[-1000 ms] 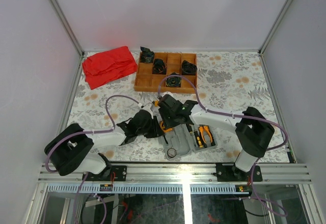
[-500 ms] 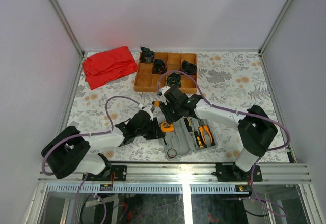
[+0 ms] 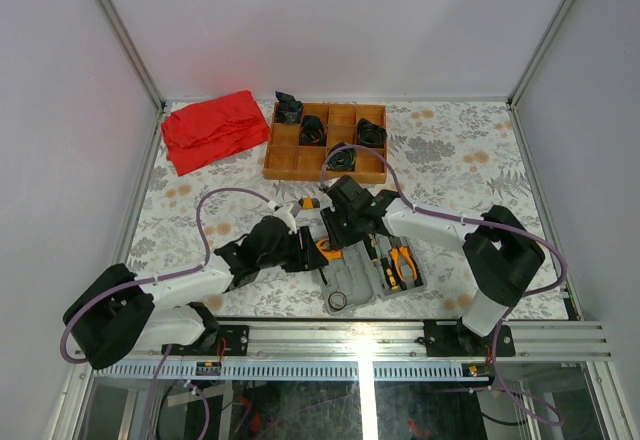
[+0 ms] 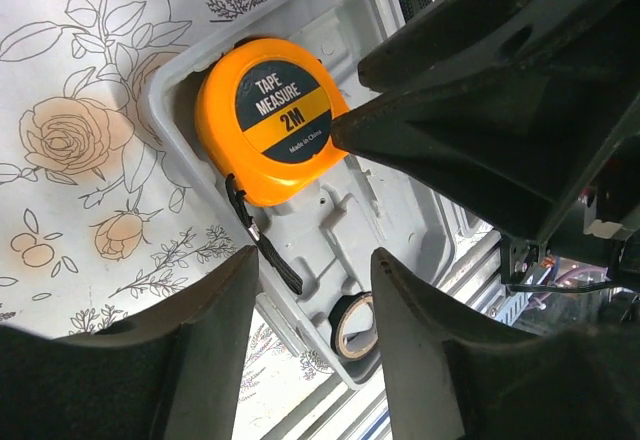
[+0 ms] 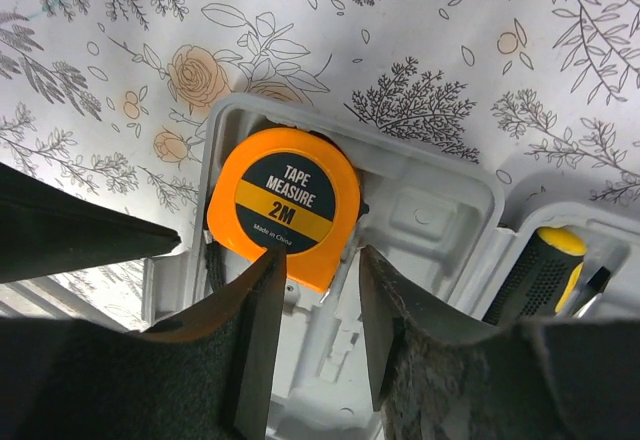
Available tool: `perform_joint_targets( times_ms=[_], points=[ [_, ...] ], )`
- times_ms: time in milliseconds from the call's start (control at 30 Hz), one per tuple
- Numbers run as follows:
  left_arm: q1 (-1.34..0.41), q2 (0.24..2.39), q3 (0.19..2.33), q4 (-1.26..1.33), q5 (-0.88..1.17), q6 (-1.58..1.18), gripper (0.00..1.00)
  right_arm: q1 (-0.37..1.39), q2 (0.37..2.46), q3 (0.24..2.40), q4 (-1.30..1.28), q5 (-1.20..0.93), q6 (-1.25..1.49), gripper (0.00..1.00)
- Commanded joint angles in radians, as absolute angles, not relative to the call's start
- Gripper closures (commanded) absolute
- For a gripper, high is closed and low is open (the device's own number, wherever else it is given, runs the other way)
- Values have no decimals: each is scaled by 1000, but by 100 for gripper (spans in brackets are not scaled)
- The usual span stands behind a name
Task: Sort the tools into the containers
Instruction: Adjust the engineering item in the storage box.
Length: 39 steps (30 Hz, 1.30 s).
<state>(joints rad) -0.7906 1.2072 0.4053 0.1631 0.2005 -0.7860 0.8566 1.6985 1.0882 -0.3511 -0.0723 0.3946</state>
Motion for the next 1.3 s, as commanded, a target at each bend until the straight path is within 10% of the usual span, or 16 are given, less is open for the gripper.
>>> perform_joint_targets(
  times_ms=[0,1267],
  points=[
    [-770,1202,387,195,159,-848,52,845,1667,1084,-335,-87,514,59],
    [-676,1362,416,228,119,-939,57,827,1769,1032,-184,-232,398,67]
  ],
)
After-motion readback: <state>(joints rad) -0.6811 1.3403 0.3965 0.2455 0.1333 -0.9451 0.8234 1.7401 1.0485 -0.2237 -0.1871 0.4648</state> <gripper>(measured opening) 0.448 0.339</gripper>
